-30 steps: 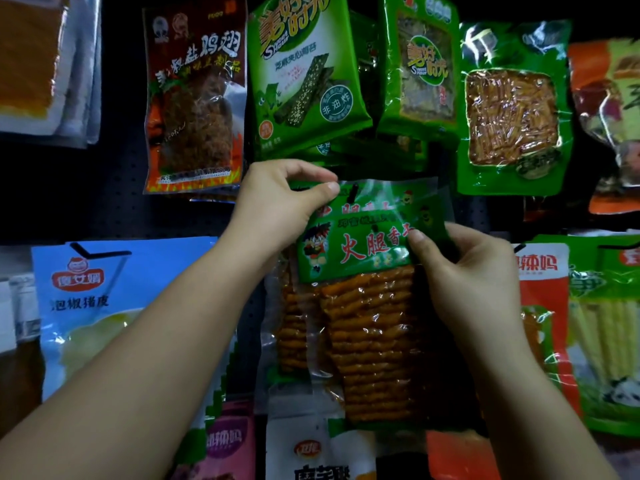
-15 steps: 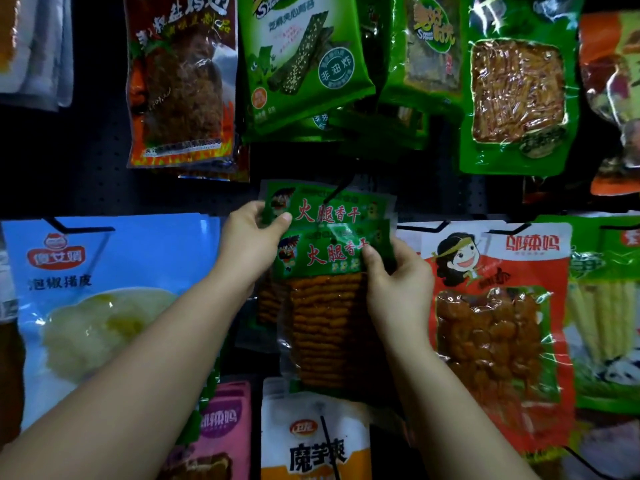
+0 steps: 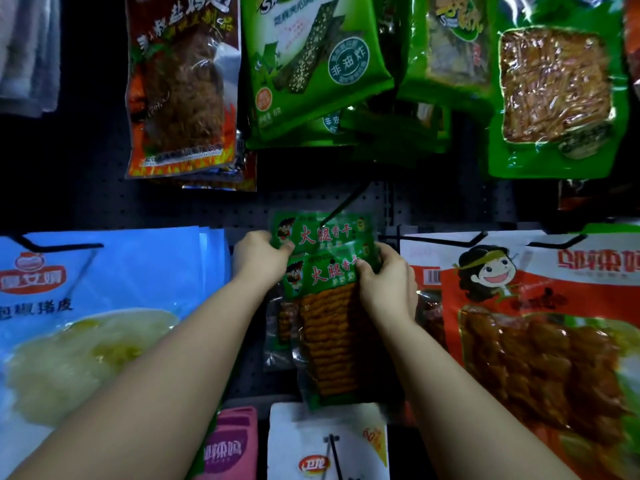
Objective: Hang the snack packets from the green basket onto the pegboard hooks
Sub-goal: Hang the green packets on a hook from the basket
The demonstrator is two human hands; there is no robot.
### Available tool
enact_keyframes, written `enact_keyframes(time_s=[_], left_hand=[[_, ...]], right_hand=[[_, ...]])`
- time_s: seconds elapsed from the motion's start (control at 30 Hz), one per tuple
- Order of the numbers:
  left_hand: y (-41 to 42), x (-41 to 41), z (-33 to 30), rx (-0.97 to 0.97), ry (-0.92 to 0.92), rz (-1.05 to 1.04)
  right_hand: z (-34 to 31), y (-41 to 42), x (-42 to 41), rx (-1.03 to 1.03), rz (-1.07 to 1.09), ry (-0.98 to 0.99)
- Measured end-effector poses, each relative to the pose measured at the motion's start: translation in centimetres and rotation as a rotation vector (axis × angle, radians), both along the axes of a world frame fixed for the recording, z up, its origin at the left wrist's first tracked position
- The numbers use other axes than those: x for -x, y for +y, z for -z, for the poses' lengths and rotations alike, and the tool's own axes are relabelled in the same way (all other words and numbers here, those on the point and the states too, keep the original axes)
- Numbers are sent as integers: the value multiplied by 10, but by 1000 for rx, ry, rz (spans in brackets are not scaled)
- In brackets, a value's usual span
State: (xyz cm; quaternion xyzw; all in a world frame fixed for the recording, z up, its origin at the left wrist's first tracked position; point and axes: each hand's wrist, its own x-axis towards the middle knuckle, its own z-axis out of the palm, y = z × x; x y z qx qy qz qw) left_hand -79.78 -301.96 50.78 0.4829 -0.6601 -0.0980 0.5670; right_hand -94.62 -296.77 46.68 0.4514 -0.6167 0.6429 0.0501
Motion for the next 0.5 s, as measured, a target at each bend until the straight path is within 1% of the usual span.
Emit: enact_keyframes(time_s=[0.13, 0.3, 0.4, 0.5], left_hand=[[-12, 4, 1, -11, 21, -32], [-20, 8, 6, -21, 88, -50], [-19, 11, 8, -41, 95, -59], [-11, 12, 10, 0, 120, -57]], right_hand=[[-5, -12, 5, -70, -15, 44], [1, -17, 3, -70, -34, 62], [8, -14, -2, -25, -53, 44], [22, -3, -11, 94, -65, 56]])
